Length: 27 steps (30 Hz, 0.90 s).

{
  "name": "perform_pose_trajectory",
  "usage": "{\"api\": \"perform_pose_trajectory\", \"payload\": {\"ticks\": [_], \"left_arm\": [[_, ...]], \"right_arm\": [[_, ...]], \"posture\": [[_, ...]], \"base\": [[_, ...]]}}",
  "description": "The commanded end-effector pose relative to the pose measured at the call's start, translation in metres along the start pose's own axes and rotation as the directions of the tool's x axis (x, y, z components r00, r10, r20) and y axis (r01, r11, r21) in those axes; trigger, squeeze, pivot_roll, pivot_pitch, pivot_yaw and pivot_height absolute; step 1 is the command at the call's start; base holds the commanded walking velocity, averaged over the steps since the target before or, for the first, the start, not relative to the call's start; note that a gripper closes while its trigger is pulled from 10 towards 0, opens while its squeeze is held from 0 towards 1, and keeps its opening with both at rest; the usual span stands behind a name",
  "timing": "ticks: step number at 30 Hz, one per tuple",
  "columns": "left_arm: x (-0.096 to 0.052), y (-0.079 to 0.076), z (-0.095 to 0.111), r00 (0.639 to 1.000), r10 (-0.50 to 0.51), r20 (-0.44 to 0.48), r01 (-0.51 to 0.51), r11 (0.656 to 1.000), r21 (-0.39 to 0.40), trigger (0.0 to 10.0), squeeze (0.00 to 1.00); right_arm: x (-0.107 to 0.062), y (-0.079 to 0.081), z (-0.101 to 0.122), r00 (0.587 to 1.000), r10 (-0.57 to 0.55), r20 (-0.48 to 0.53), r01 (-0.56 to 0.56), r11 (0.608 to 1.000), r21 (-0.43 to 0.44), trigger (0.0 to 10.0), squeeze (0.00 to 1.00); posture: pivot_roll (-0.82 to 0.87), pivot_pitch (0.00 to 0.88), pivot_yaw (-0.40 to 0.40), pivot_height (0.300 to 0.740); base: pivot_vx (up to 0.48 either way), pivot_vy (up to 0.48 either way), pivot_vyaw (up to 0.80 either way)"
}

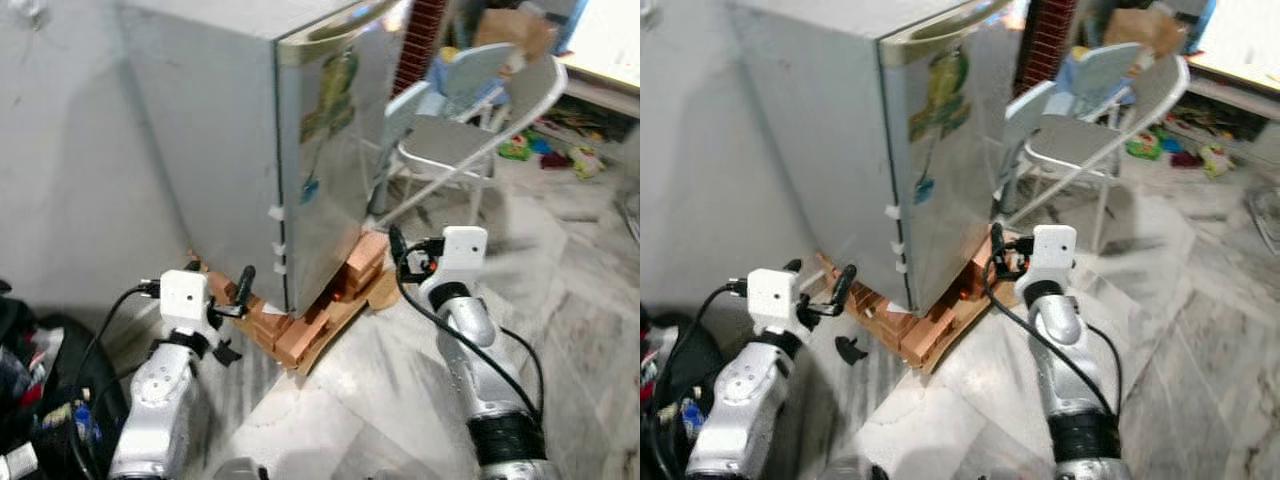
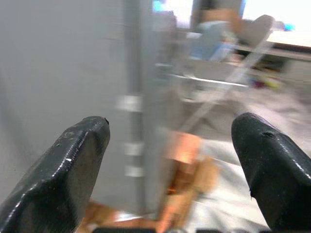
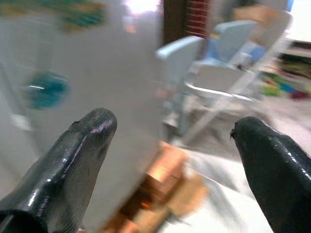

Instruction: Restocking fridge

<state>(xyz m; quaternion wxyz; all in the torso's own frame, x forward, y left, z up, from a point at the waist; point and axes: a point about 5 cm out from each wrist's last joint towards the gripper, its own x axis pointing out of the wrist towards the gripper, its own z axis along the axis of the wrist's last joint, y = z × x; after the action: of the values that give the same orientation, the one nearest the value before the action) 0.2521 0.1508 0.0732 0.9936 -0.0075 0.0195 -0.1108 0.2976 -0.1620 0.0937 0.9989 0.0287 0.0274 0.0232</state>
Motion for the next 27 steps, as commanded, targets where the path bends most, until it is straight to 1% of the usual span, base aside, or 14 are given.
{"api": "perform_pose_trajectory", "payload": {"ticks": [1,14,25,27], "left_arm": [[0.0,-0.002,0.003,1.0,-0.016,0.012,0.016,1.0,0.002,10.0,0.0],[0.0,-0.005,0.003,0.999,-0.031,0.021,0.031,1.0,0.005,10.0,0.0],[0.003,-0.013,0.005,0.996,-0.078,0.036,0.077,0.997,0.003,10.0,0.0],[0.003,-0.015,0.006,0.995,-0.09,0.04,0.09,0.996,0.012,10.0,0.0]], "right_arm": [[0.0,-0.002,0.006,1.0,-0.003,0.018,0.003,1.0,-0.001,10.0,0.0],[0.0,-0.003,0.007,1.0,0.0,0.019,0.0,1.0,-0.012,10.0,0.0],[0.001,-0.003,0.008,1.0,0.002,0.018,-0.002,1.0,-0.017,10.0,0.0],[0.001,-0.002,0.009,1.0,0.006,0.021,-0.006,1.0,-0.019,10.0,0.0]], "posture": [[0.05,0.0,-0.025,0.74],[0.05,0.0,-0.026,0.74],[0.04,0.0,-0.028,0.74],[0.04,0.0,-0.03,0.74]], "base": [[0.0,0.439,-0.59],[0.0,0.427,0.0],[0.394,0.0,-0.77],[0.474,0.0,-0.3]]}}
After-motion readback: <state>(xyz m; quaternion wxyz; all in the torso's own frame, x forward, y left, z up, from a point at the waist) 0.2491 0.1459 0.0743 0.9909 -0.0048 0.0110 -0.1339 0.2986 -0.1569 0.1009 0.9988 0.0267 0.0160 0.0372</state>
